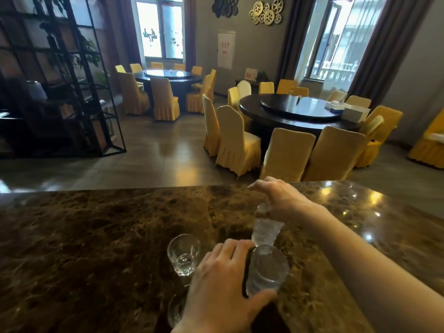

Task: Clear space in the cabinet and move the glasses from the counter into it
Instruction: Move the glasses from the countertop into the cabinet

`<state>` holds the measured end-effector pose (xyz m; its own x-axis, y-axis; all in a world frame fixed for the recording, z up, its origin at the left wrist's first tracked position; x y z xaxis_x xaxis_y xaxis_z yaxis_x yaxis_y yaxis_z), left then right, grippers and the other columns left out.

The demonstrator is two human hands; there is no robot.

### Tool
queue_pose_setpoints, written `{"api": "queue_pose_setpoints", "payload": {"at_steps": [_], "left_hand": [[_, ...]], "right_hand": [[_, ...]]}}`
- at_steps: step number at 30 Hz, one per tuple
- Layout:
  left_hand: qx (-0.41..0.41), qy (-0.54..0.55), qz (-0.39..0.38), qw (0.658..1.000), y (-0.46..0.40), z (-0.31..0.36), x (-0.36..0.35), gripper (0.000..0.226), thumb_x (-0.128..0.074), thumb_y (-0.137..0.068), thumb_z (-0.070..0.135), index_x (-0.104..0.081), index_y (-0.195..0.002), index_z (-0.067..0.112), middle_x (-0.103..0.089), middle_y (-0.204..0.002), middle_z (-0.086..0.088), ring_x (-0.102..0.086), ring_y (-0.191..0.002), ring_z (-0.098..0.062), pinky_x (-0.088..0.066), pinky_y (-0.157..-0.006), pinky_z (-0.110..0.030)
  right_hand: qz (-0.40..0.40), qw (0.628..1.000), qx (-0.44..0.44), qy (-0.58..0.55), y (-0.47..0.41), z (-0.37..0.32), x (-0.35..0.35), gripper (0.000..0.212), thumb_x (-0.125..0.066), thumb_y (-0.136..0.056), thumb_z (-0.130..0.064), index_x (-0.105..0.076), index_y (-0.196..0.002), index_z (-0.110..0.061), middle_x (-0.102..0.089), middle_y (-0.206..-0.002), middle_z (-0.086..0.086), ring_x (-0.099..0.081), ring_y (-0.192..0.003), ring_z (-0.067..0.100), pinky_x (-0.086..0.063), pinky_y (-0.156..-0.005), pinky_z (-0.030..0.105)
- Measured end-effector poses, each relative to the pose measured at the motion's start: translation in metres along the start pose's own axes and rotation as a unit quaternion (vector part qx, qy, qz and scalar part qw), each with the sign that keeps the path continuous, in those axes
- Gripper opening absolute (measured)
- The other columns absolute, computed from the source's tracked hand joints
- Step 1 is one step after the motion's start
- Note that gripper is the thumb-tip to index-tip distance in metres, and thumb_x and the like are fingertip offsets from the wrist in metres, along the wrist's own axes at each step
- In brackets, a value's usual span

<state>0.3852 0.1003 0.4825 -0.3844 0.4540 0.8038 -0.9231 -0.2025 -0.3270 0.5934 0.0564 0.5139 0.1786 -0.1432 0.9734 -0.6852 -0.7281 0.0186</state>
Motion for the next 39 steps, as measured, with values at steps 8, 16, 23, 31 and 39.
{"api": "queue_pose_setpoints", "payload": {"at_steps": [8,16,23,31,39], "left_hand": [[0.04,-0.02,-0.089,0.995,-0.033,0.012,-0.078,0.107,-0.075,-0.073,0.059,-0.009,-0.153,0.032,-0.033,-0.149,0.01,-0.034,-0.136,-0.014,-0.035,-0.112,-0.035],[0.07,0.006,-0.045,0.997,-0.019,0.008,-0.071,0.102,-0.081,-0.066,0.053,-0.021,-0.146,0.034,-0.045,-0.137,0.013,-0.04,-0.129,-0.009,-0.038,-0.107,-0.029],[0.09,0.029,-0.056,0.994,0.011,0.011,-0.059,0.095,-0.079,-0.064,0.058,-0.022,-0.139,0.042,-0.042,-0.138,0.019,-0.038,-0.13,-0.005,-0.036,-0.111,-0.03],[0.098,0.021,-0.097,0.99,0.023,0.008,-0.054,0.093,-0.079,-0.07,0.054,-0.021,-0.14,0.038,-0.04,-0.141,0.018,-0.035,-0.134,-0.005,-0.031,-0.114,-0.029],[0.094,0.027,-0.107,0.989,0.025,0.006,-0.055,0.093,-0.08,-0.07,0.052,-0.022,-0.14,0.038,-0.041,-0.141,0.018,-0.035,-0.133,-0.005,-0.033,-0.112,-0.029]], "right_hand": [[-0.089,0.995,-0.02,0.043,-0.003,0.045,-0.047,0.09,-0.09,-0.069,-0.035,-0.042,-0.144,-0.043,-0.045,-0.13,-0.004,-0.046,-0.126,0.021,-0.048,-0.098,0.034],[-0.044,0.999,-0.012,0.024,-0.005,0.048,-0.051,0.08,-0.089,-0.07,-0.036,-0.048,-0.137,-0.045,-0.047,-0.122,-0.004,-0.048,-0.12,0.021,-0.049,-0.094,0.034],[-0.043,0.998,0.047,0.006,-0.001,0.007,-0.05,0.073,-0.091,-0.067,-0.038,-0.053,-0.13,-0.045,-0.046,-0.113,-0.009,-0.045,-0.106,0.013,-0.045,-0.078,0.023],[-0.056,0.995,0.087,-0.014,0.003,-0.047,-0.056,0.074,-0.091,-0.069,-0.033,-0.056,-0.133,-0.038,-0.051,-0.121,-0.004,-0.048,-0.114,0.018,-0.049,-0.089,0.029],[-0.051,0.996,0.078,0.004,0.003,-0.052,-0.063,0.074,-0.091,-0.069,-0.036,-0.055,-0.133,-0.041,-0.05,-0.118,-0.005,-0.049,-0.112,0.017,-0.047,-0.081,0.024]]}}
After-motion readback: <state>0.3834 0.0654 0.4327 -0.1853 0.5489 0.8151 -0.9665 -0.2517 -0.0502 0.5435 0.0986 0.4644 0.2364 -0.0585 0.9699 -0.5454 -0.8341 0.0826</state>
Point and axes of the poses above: each hand's wrist, its own y-axis away from the middle knuckle, its own x-axis out of the back of the hand, z = x × y, the point moved 8 cm from there along -y, towards the middle knuckle
